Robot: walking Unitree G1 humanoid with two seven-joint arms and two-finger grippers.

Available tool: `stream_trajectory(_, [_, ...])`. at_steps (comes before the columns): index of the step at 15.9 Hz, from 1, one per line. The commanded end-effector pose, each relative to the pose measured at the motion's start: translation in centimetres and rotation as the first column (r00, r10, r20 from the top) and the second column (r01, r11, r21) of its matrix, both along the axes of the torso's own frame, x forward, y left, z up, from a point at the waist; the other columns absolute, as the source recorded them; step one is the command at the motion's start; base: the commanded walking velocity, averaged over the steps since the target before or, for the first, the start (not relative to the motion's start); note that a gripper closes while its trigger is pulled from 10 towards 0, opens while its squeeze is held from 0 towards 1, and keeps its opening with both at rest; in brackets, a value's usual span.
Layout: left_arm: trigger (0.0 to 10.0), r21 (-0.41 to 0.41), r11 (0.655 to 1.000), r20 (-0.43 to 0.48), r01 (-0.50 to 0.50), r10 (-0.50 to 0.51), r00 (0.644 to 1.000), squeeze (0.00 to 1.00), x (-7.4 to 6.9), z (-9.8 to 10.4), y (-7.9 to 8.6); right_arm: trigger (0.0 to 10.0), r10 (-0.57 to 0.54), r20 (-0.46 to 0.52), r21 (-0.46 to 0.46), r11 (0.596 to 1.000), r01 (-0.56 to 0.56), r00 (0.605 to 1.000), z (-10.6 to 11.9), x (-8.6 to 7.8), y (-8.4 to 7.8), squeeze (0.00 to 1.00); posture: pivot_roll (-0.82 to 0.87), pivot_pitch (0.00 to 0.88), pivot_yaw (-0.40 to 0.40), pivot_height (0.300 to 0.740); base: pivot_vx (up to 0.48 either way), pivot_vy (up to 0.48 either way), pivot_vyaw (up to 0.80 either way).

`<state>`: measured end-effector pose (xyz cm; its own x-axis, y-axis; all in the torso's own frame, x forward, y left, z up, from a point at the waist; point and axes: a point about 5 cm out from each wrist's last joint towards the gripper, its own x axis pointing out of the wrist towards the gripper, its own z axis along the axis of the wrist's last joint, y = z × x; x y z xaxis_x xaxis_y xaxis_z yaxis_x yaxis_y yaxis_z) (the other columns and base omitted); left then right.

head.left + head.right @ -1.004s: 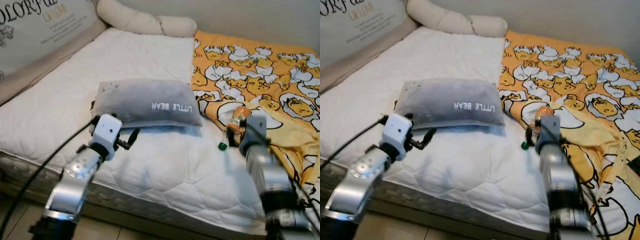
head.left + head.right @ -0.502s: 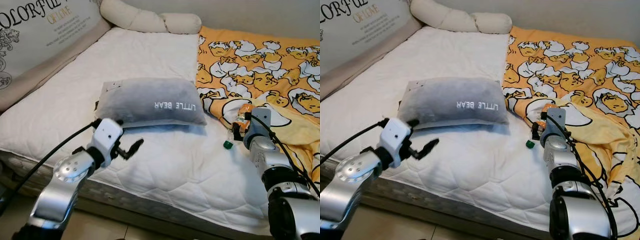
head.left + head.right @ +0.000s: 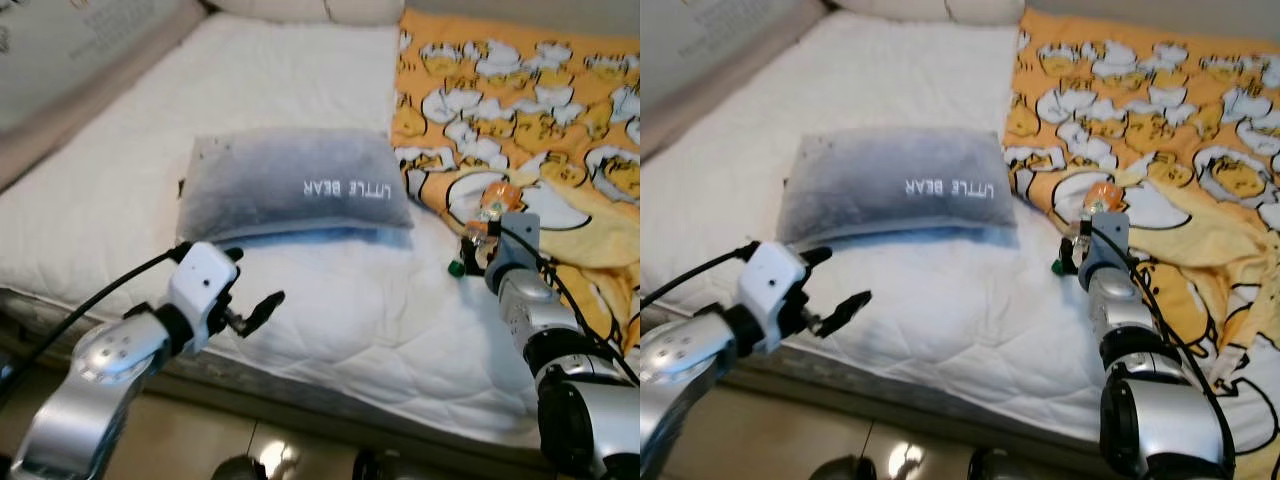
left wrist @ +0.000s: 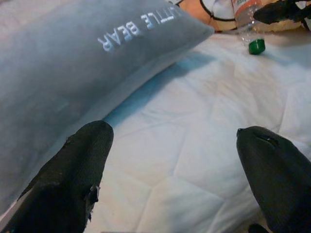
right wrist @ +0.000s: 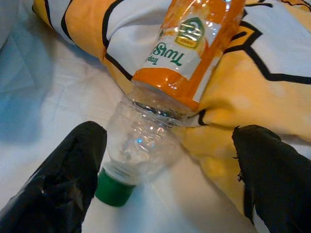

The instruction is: Clean up the room

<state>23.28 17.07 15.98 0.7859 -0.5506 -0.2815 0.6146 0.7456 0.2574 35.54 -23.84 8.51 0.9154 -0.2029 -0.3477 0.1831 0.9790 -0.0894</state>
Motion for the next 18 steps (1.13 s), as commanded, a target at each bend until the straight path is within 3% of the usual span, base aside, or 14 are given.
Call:
stream_trajectory(1, [10.0,0.005,1.000,-0.005,0.000,0.000,1.000,0.51,-0.5,0.4,0.2,10.0,0.016,0.018,-0.006,1.000,-0.016,1.000,0.4,0.2,0.0,1.00,0.08,0.260,-0.012,0.740,0.000,0.000,0.00])
stream_trajectory(4, [10.0,0.011,1.000,-0.027,-0.014,0.014,1.000,0.51,-2.7,1.3,0.3,10.0,0.028,0.097,-0.008,1.000,-0.027,0.995,1.1,0.6,0.6,1.00,0.11,0.286,-0.011,0.740,0.000,0.000,0.00])
stream_trajectory(9, [10.0,0.019,0.999,-0.037,-0.026,0.026,0.999,0.52,-3.6,2.4,0.6,10.0,0.005,0.109,0.016,1.000,-0.007,0.994,2.1,1.6,1.5,1.00,0.14,0.309,-0.013,0.740,0.000,0.000,0.00])
stream_trajectory(10, [10.0,0.026,0.999,-0.032,-0.026,0.027,0.999,0.51,-3.8,2.8,0.7,10.0,-0.018,0.102,0.041,0.999,0.014,0.995,2.5,1.8,1.4,0.00,0.16,0.315,-0.012,0.740,0.000,0.000,0.00])
stream_trajectory(14, [10.0,0.066,0.997,-0.046,-0.028,0.031,0.998,0.51,-5.0,4.0,1.4,10.0,-0.161,0.070,0.126,0.980,0.151,0.984,3.5,2.2,0.0,0.00,0.21,0.324,-0.004,0.740,0.000,0.000,0.00])
stream_trajectory(18, [10.0,0.073,0.997,-0.045,-0.026,0.029,0.999,0.52,-5.4,4.7,1.5,10.0,-0.168,0.034,0.203,0.966,0.158,0.985,3.4,2.3,0.0,0.00,0.24,0.323,-0.003,0.740,0.000,0.000,0.00])
